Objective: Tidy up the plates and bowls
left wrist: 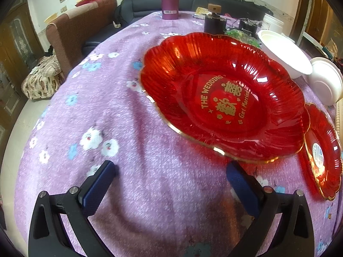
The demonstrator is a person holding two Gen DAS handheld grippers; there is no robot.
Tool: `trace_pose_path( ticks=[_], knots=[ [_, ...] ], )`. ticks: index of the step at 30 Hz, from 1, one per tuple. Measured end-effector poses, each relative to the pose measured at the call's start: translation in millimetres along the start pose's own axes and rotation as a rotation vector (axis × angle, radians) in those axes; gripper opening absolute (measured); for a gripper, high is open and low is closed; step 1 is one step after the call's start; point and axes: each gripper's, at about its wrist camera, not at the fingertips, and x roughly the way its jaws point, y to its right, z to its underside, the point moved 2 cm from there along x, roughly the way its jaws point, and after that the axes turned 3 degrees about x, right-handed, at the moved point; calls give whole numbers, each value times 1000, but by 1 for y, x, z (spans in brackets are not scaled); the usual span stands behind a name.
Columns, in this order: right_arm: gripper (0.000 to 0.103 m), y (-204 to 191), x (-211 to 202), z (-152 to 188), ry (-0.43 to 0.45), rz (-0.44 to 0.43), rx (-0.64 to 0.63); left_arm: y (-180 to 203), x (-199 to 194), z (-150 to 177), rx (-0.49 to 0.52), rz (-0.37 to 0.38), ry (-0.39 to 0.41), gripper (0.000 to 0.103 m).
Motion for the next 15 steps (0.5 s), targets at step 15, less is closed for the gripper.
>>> trace_pose_path(
  ticks=[15],
  knots=[
    [103, -40, -118, 12, 157, -511, -186, -26, -79, 4, 21, 84, 183, 97]
  ],
)
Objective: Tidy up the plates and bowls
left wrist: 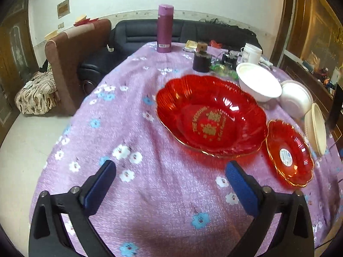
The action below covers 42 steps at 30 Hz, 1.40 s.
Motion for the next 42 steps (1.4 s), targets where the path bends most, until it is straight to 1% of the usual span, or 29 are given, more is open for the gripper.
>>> trace_pose_path(
  ticks=[2, 3, 5, 7, 9, 11, 12, 13, 15, 17, 19, 22, 26, 31, 34, 35, 36, 38, 39, 40, 42],
  knots=[
    [103, -10, 7, -7, -41, -91, 22, 1, -4, -3, 24, -35, 14, 91],
    [103, -16, 7, -6, -38, -100, 20, 3, -7, -4, 43, -70, 33, 89],
    [103, -32, 11, -8, -39, -94, -21, 8, -10, -3, 65, -114, 60, 89],
    [103, -48, 16, -5, -53, -116, -41, 12, -15, -3, 101, -175, 96, 89],
    [101, -60, 27, -9, -72, -127, -77, 15, -18, -6, 128, -209, 122, 89],
    [98, -77, 36, -13, -80, -122, -118, 17, -21, -9, 149, -242, 147, 89],
    [94, -84, 42, -15, -84, -126, -129, 17, -22, -10, 158, -250, 155, 89],
    [88, -86, 45, -19, -90, -128, -134, 17, -22, -12, 165, -255, 161, 89],
    [82, -93, 55, -26, -104, -131, -136, 15, -20, -15, 170, -268, 169, 89],
    [80, -98, 67, -34, -112, -150, -112, 13, -18, -17, 173, -271, 171, 89],
    [73, -102, 78, -39, -123, -145, -108, 12, -15, -19, 175, -273, 170, 89],
    [63, -110, 93, -43, -146, -141, -111, 9, -10, -22, 168, -269, 162, 88],
    [63, -117, 107, -48, -159, -131, -120, 5, -4, -27, 160, -268, 155, 88],
    [63, -122, 116, -53, -149, -110, -133, 6, 2, -31, 161, -254, 148, 88],
    [63, -123, 121, -57, -140, -98, -132, 5, 8, -35, 143, -224, 139, 88],
    [63, -123, 123, -59, -133, -93, -131, 3, 10, -37, 128, -206, 134, 88],
    [63, -123, 125, -61, -122, -88, -127, 0, 13, -40, 103, -171, 124, 88],
    [61, -121, 131, -67, -98, -88, -104, -8, 19, -45, 47, -96, 98, 77],
    [57, -119, 134, -71, -89, -91, -90, -16, 25, -48, 6, -61, 69, 68],
    [53, -118, 138, -74, -86, -89, -80, -21, 29, -51, -28, -36, 51, 61],
    [46, -113, 146, -79, -86, -101, -61, -32, 38, -55, -82, 19, 12, 57]
  ],
)
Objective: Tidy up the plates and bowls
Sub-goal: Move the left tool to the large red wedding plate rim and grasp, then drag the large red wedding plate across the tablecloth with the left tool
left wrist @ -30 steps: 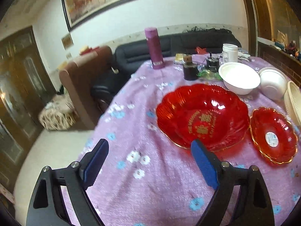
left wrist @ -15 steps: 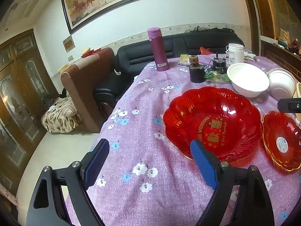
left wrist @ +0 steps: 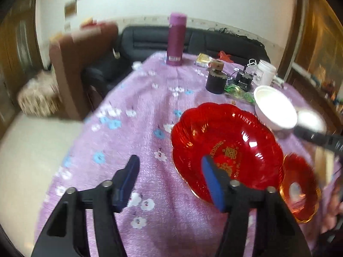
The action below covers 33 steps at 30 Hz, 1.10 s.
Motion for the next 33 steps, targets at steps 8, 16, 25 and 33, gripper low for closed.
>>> trace_pose_path(
  ticks=[8, 16, 25, 33],
  knots=[
    [30, 14, 24, 0, -44, -40, 30, 0, 23, -10, -45, 91, -60, 47],
    [25, 25, 32, 5, -72, -128, 46, 14, 39, -15, -2, 86, -74, 40],
    [25, 25, 45, 13, -108, -156, 57, 12, 46, -12, 20, 94, -82, 39],
    [14, 23, 48, 16, -120, -158, 46, -3, 29, -9, -28, 133, -59, 37]
  ],
)
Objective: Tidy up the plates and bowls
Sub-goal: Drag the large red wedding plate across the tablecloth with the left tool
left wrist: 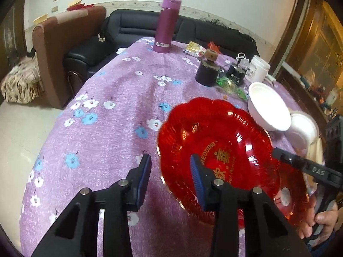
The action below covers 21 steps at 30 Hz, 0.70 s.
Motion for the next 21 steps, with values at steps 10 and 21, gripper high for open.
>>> trace_pose_path(
  ticks=[10, 21],
  knots=[
    [14, 2, 8, 2, -19, -1, -4, 1, 21, 2, -7, -6, -52, 21],
    [14, -3, 9, 4, -6, 23, -29, 6, 20, 3, 12, -37, -37, 21]
  ],
)
